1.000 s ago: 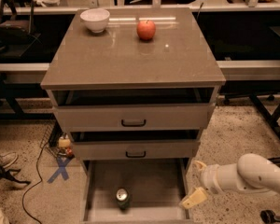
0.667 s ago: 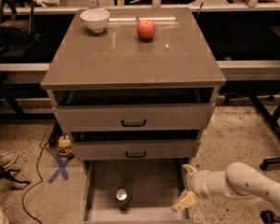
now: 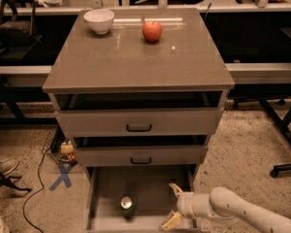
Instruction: Pick green can from bottom drawer and place on counter
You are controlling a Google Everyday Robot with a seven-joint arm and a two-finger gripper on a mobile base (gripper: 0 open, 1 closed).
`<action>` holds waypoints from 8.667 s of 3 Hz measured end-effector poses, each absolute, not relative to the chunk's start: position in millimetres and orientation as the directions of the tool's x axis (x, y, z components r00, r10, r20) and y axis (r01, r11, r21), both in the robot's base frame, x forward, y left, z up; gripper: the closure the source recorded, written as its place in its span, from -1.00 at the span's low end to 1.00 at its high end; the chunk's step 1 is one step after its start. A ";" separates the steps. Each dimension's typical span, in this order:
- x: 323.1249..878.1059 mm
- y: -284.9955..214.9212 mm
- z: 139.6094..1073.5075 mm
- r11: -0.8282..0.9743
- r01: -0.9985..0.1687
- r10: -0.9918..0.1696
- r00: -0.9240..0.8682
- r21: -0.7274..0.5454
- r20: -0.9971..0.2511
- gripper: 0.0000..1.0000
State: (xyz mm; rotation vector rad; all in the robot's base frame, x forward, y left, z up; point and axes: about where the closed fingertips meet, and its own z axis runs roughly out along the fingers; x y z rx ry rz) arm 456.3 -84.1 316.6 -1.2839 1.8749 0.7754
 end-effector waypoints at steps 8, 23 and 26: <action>504.1 30.6 202.0 0.280 -0.957 -0.398 -0.190 0.078 -0.898 -1.00; 457.1 -178.3 614.3 0.292 -0.892 -0.455 0.186 -0.344 -0.871 1.00; 449.8 -198.2 704.4 0.260 -0.837 -0.515 0.301 -0.482 -0.802 1.00</action>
Offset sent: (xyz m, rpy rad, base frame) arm 0.0204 0.0324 -0.0624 -0.0500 -0.0659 0.0243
